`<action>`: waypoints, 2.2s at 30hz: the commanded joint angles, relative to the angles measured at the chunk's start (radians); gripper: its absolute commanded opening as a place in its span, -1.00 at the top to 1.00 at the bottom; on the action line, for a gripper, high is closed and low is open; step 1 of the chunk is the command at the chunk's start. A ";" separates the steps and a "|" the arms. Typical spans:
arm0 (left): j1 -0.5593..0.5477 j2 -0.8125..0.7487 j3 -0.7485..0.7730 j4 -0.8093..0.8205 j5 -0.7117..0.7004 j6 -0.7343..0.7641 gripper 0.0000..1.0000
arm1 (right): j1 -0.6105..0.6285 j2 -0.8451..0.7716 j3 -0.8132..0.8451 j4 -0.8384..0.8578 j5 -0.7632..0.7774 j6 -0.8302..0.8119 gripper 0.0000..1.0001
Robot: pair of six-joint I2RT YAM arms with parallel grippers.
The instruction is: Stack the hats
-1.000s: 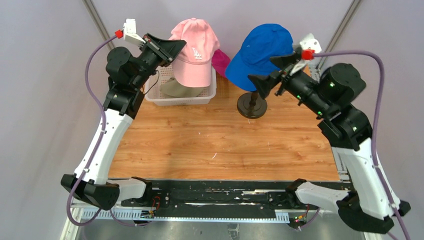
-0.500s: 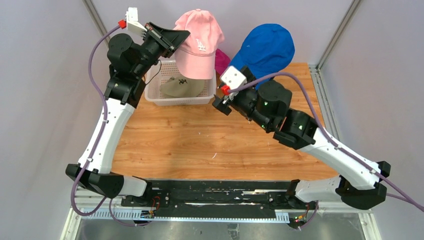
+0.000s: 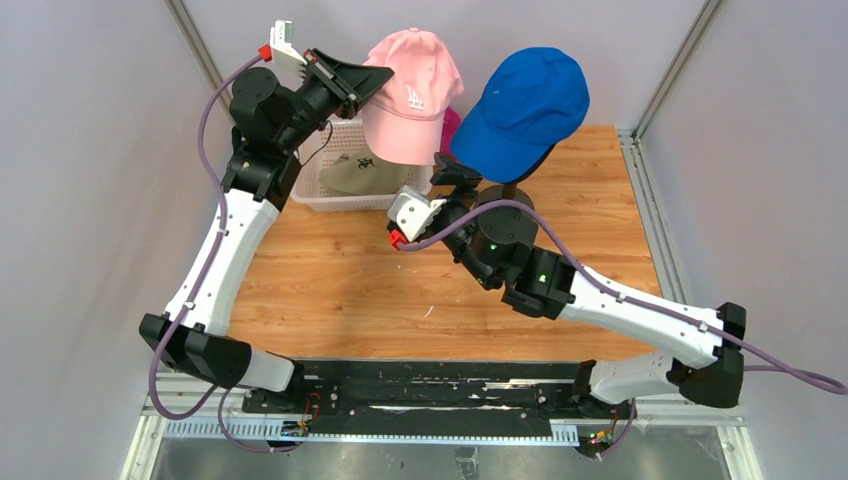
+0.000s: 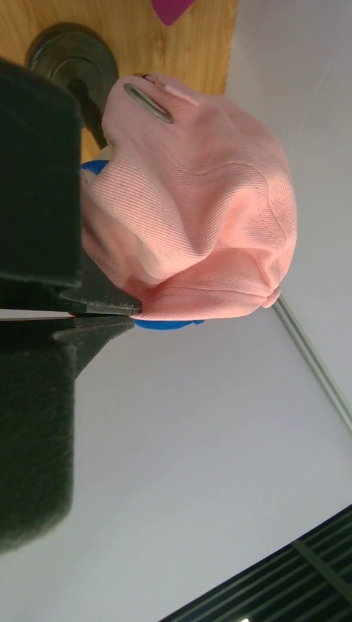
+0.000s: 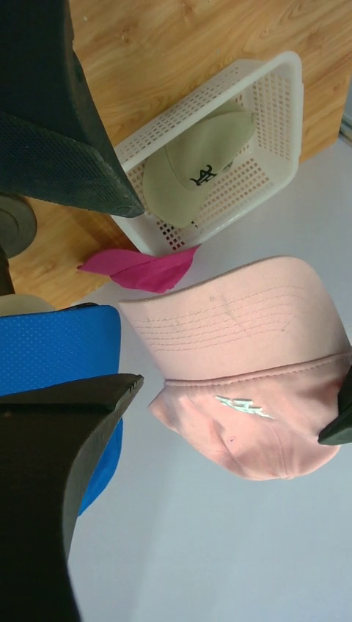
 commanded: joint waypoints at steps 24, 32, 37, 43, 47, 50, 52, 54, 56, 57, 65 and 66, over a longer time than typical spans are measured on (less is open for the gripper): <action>0.005 0.009 -0.055 0.170 0.156 -0.142 1.00 | 0.024 0.172 -0.144 0.619 0.057 -0.471 0.06; 0.016 0.019 -0.066 0.204 0.187 -0.173 0.99 | 0.030 0.284 -0.160 0.886 0.090 -0.677 0.90; 0.022 0.026 -0.074 0.222 0.208 -0.188 1.00 | 0.030 0.394 -0.143 1.086 0.093 -0.851 0.99; 0.033 0.024 -0.084 0.226 0.227 -0.183 1.00 | 0.030 0.483 -0.109 1.266 0.064 -0.977 0.99; 0.044 0.016 -0.104 0.237 0.233 -0.183 1.00 | 0.030 0.498 -0.084 1.308 0.052 -1.000 0.99; 0.049 0.012 -0.115 0.244 0.240 -0.181 1.00 | 0.029 0.498 -0.079 1.320 0.043 -1.007 0.99; 0.052 0.010 -0.129 0.258 0.242 -0.186 1.00 | 0.028 0.505 -0.067 1.334 0.042 -1.020 0.99; 0.055 0.009 -0.142 0.267 0.245 -0.189 0.99 | 0.026 0.515 -0.055 1.353 0.038 -1.047 0.99; 0.058 0.008 -0.149 0.267 0.248 -0.186 0.98 | 0.024 0.527 -0.047 1.369 0.031 -1.070 0.99; 0.059 0.009 -0.151 0.267 0.250 -0.185 0.97 | 0.023 0.530 -0.045 1.374 0.029 -1.075 0.99; 0.068 0.006 -0.160 0.286 0.251 -0.194 0.98 | 0.011 0.522 -0.041 1.372 0.014 -1.079 0.99; 0.068 0.006 -0.161 0.290 0.250 -0.197 0.98 | 0.009 0.522 -0.039 1.370 0.013 -1.080 0.99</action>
